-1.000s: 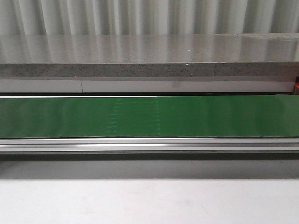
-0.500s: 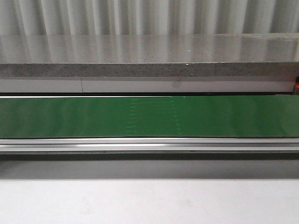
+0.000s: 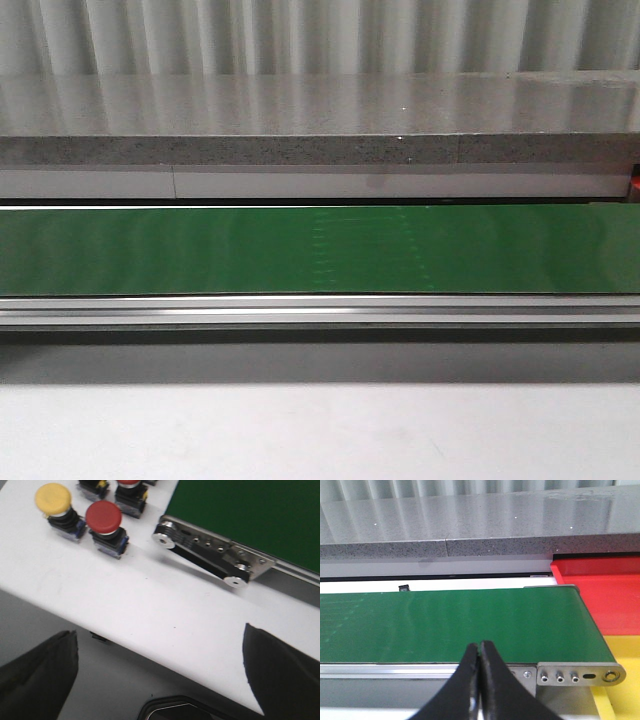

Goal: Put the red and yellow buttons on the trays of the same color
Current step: 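Move the left gripper down toward a red push button on the table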

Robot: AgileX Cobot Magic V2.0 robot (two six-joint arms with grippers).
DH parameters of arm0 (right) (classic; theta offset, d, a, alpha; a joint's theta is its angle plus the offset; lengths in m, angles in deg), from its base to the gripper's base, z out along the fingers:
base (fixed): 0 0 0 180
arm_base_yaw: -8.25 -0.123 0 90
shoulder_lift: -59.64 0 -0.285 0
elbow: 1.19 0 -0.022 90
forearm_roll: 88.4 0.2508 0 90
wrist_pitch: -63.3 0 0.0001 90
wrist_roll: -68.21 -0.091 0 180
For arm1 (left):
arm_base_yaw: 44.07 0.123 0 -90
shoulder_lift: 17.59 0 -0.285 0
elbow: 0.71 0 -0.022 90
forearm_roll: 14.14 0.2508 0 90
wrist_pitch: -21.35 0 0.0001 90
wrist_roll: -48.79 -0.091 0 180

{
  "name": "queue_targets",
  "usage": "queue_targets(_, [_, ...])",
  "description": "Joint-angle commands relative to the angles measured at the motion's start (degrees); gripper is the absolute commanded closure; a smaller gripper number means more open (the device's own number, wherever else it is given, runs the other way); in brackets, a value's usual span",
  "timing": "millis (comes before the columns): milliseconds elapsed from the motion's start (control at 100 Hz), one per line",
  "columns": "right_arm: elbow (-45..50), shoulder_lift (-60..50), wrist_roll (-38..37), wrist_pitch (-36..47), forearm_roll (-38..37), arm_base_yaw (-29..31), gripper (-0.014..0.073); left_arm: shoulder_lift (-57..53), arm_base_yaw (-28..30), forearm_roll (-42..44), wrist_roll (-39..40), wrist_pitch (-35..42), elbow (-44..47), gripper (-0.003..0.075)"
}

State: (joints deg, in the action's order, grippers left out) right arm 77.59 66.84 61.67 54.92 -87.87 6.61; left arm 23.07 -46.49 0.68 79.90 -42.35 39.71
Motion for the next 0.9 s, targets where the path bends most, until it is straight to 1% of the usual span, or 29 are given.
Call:
queue_targets(0, [0.07, -0.94, 0.45, 4.64, -0.05, -0.04, 0.0661, 0.88, 0.04, 3.62, 5.15, 3.53, 0.52, 0.0080])
queue_targets(120, [0.07, -0.94, 0.45, 4.64, -0.05, -0.04, 0.0661, 2.90, 0.04, 5.42, 9.43, 6.11, 2.75, 0.0080])
queue_targets(240, [0.07, -0.94, 0.45, 4.64, -0.05, -0.04, 0.0661, 6.08, 1.42, 8.67, 13.60, 9.78, 3.32, 0.0080])
queue_targets(360, [0.07, -0.94, 0.45, 4.64, -0.05, -0.04, 0.0661, 10.69, 4.63, 8.77, 13.55, 13.12, 3.32, 0.0080])
queue_targets(530, [0.07, -0.94, 0.45, 4.64, -0.05, -0.04, 0.0661, 19.68, 11.70, 8.42, 13.55, 18.45, 3.32, 0.0080])
queue_targets(670, [0.07, -0.94, 0.45, 4.64, -0.05, -0.04, 0.0661, 25.94, 16.81, 8.38, 12.63, 24.42, 3.32, 0.0080])
queue_targets(770, [0.07, -0.94, 0.45, 4.64, -0.05, -0.04, 0.0661, 29.34, 18.11, 6.42, 11.36, 26.30, 2.15, 0.0080])
queue_targets(890, [0.07, -0.94, 0.45, 4.64, -0.05, -0.04, 0.0661, 33.11, 18.06, 5.90, 10.19, 27.98, -0.38, 0.0080])
